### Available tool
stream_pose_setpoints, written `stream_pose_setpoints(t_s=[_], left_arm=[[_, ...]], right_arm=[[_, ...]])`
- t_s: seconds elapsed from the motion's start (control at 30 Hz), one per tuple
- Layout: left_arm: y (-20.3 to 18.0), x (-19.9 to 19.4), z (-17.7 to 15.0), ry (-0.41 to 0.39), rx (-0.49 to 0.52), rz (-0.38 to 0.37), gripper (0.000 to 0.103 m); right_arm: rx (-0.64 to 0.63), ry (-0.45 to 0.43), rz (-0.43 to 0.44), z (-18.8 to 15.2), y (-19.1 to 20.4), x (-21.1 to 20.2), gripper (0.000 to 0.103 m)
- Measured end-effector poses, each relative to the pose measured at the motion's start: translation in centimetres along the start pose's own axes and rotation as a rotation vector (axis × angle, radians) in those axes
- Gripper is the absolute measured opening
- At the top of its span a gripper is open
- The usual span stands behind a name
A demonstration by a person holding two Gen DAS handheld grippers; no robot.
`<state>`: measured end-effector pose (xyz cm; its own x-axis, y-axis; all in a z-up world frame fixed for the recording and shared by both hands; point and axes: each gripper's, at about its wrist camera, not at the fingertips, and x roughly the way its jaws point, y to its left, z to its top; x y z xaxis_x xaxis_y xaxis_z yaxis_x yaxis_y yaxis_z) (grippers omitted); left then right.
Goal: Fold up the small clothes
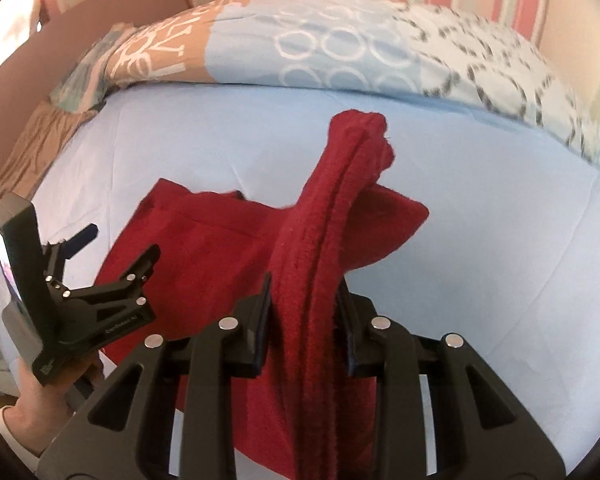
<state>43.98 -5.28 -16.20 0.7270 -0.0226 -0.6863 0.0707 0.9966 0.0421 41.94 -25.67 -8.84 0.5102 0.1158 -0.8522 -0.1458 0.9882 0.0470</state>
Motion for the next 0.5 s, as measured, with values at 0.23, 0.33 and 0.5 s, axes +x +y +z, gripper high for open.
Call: stream_pose_setpoints(t_s=[0.23, 0.33, 0.5], left_arm=[[7.1, -1.1, 0.1, -0.013, -0.017, 0.051, 0.102], [9.9, -1.6, -0.2, -0.016, -0.031, 0.063, 0.102], [14.1, -2.1, -1.2, -0.016, -0.064, 0.07, 0.102]], right_arm=[[-0.047, 0.062, -0.075, 2.2, 7.8, 2.1, 0.025], [-0.057, 0.094, -0.129, 2.9, 11.1, 3.8, 0.024], [-0.081, 0.163, -0.292, 3.4, 16.6, 8.4, 0.023]])
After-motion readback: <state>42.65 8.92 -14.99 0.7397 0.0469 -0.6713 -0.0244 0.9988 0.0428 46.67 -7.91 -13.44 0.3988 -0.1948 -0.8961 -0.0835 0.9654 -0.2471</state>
